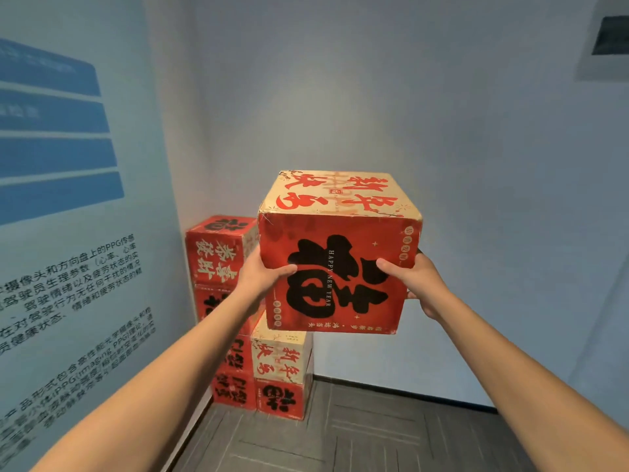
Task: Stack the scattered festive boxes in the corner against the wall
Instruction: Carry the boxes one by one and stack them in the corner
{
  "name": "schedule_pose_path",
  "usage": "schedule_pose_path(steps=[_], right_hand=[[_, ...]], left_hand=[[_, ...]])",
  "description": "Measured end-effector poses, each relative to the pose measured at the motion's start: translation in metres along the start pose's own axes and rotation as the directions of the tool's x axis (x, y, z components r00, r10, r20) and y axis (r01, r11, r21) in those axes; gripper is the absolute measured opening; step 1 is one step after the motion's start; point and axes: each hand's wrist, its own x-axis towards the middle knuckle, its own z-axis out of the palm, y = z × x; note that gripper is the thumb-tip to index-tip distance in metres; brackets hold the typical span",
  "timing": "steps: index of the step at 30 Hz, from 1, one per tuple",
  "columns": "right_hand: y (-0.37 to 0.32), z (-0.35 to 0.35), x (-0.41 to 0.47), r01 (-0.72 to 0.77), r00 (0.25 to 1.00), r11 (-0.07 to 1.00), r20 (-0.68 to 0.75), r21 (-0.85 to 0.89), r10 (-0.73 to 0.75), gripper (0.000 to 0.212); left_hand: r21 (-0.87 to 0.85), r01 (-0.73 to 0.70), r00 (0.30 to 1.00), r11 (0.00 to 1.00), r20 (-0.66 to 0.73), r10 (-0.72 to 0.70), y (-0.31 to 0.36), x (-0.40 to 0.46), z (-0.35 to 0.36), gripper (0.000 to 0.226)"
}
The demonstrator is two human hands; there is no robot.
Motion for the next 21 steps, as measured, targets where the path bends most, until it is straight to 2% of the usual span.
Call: schedule_pose_path(steps=[4, 8, 12, 18, 21], right_hand=[[0.033, 0.034, 0.100, 0.003, 0.997, 1.000, 0.077, 0.012, -0.004, 0.065], [0.062, 0.051, 0.180, -0.022, 0.994, 0.999, 0.105, 0.031, 0.019, 0.080], [0.092, 0.072, 0.276, -0.049, 0.985, 0.999, 0.169, 0.016, 0.046, 0.079], [0.143, 0.117, 0.375, -0.048, 0.973, 0.999, 0.224, -0.018, 0.051, 0.077], [0.172, 0.144, 0.412, -0.068, 0.972, 0.998, 0.224, -0.012, 0.069, 0.077]], left_hand=[[-0.045, 0.074, 0.993, 0.996, -0.086, -0.078, -0.038, 0.078, 0.010, 0.072], [-0.081, 0.135, 0.980, 0.988, -0.134, -0.145, -0.064, 0.138, 0.028, 0.071], [-0.095, 0.195, 0.960, 0.976, -0.184, -0.210, -0.101, 0.209, 0.049, 0.072], [-0.031, 0.253, 0.938, 0.967, -0.239, -0.253, -0.169, 0.294, 0.060, 0.082], [0.021, 0.241, 0.944, 0.970, -0.238, -0.230, -0.204, 0.334, 0.062, 0.079]])
